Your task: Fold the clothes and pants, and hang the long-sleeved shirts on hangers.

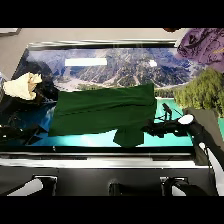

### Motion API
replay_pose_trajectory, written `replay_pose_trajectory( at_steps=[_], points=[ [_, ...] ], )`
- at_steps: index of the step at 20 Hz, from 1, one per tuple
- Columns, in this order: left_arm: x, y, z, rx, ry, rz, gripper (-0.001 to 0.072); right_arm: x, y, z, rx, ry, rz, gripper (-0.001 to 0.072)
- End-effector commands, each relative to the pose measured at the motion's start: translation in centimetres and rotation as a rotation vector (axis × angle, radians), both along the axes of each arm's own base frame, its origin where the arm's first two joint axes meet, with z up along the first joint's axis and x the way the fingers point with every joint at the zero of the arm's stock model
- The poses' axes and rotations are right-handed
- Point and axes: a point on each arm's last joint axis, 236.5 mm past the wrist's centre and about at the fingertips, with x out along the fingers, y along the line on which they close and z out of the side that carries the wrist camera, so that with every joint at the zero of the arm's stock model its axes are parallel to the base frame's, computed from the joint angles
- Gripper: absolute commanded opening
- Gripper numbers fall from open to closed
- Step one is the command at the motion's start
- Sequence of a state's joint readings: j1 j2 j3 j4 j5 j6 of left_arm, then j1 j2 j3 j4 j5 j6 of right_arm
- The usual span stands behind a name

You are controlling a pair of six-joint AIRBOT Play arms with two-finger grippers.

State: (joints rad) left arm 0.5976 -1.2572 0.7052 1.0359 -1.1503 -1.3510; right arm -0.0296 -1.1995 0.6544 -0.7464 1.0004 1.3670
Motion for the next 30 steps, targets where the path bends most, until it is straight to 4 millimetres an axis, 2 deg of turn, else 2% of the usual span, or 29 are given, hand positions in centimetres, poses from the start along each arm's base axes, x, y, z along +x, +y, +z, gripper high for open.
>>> replay_pose_trajectory(
  at_steps=[1,3,4,6,10,11,12,14,17,20,23,25,27,30],
  points=[
    [0.3,-1.4,-0.7,-0.065,-0.022,-0.022,0.0534,-0.1,0.2,0.9,0.009,-0.014,0.005,0.0027],
    [0.9,-1.3,-1.1,-0.071,-0.028,0.002,0.0527,-0.3,0.3,0.9,0.012,-0.009,0.009,0.0027],
    [1.3,-1.3,-1.3,-0.079,-0.034,0.018,0.0498,-0.3,0.3,1.0,0.013,-0.008,0.012,0.0027],
    [1.8,-1.7,-1.4,-0.114,-0.042,0.041,0.0388,-0.4,0.4,1.4,0.014,-0.018,0.015,0.0027],
    [1.7,-3.5,-2.3,-0.152,-0.010,0.002,0.0354,0.1,0.2,2.6,0.006,-0.070,0.001,0.0027],
    [1.7,-4.0,-2.5,-0.155,-0.003,-0.013,0.0166,0.1,0.1,2.8,0.005,-0.074,0.000,0.0027],
    [1.7,-4.4,-2.5,-0.157,-0.001,-0.025,0.0019,0.0,0.1,3.0,0.001,-0.073,-0.003,0.0027],
    [1.6,-4.9,-1.9,-0.171,0.009,-0.025,0.0015,-0.4,-0.3,3.3,-0.017,-0.067,-0.007,0.0026],
    [1.4,-4.7,0.5,-0.152,0.001,0.007,0.0013,-2.4,-1.4,4.3,-0.080,-0.040,-0.002,0.0026],
    [-0.1,-4.0,4.1,-0.061,-0.018,0.022,0.0012,-5.9,-2.5,6.3,-0.145,-0.012,0.023,0.0025],
    [-2.7,-3.2,7.3,0.059,-0.037,0.003,0.0013,-9.9,-3.1,8.8,-0.181,0.005,0.031,0.0025],
    [-3.7,-3.2,9.0,0.105,-0.068,-0.003,0.0013,-11.7,-3.2,10.1,-0.189,-0.010,0.019,0.0025],
    [-3.4,-3.2,10.0,0.130,-0.119,0.003,0.0013,-11.7,-3.9,10.6,-0.216,-0.044,-0.013,0.0025],
    [-1.2,-2.7,10.1,0.178,-0.196,0.006,0.0012,-9.6,-4.7,9.7,-0.248,-0.067,-0.036,0.0025]
  ],
)
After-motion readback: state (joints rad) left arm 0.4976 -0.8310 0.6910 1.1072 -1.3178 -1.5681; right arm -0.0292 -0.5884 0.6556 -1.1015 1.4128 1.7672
